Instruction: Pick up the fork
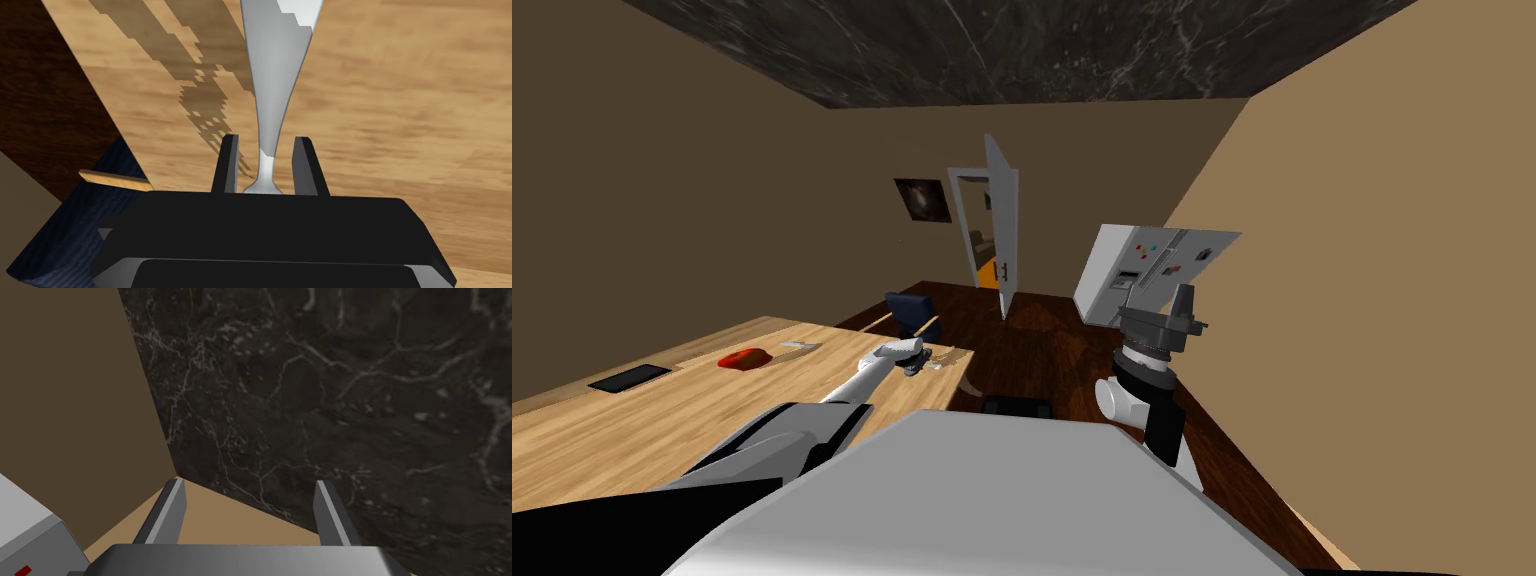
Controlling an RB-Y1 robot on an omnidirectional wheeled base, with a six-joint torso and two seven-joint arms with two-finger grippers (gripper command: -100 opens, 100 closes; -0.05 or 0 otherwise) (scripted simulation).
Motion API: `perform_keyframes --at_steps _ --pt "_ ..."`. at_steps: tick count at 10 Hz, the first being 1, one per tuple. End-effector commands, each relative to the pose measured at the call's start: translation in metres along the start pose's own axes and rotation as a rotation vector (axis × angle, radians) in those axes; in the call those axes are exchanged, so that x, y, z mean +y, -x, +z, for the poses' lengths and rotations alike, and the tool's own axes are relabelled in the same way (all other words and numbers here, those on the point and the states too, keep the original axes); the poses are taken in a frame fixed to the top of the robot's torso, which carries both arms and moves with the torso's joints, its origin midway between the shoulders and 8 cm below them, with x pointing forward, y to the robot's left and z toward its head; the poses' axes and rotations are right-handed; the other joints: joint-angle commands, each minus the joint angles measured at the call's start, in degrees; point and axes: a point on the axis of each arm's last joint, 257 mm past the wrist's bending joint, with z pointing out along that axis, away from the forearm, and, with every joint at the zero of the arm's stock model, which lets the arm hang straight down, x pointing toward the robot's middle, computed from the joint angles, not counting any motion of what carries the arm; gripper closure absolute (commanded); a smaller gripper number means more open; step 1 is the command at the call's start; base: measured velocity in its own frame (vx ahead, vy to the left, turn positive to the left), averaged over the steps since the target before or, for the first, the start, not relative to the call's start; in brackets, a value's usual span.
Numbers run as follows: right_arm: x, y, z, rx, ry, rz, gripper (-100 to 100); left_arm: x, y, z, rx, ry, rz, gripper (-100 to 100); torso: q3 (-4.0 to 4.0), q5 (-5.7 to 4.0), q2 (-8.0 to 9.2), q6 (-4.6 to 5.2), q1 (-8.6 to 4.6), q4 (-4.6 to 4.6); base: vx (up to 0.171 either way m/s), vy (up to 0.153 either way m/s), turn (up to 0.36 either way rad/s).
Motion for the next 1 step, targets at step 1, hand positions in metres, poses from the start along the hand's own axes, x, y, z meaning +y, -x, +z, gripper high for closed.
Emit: perform_keyframes --at_steps 1 --pt "0.0000 0.0000 0.0000 0.000 0.000 0.000 0 0.0000 0.0000 0.0000 0.000 0.000 0.000 0 0.00 0.00 0.00 0.00 0.00 0.00 0.000 0.000 0.000"
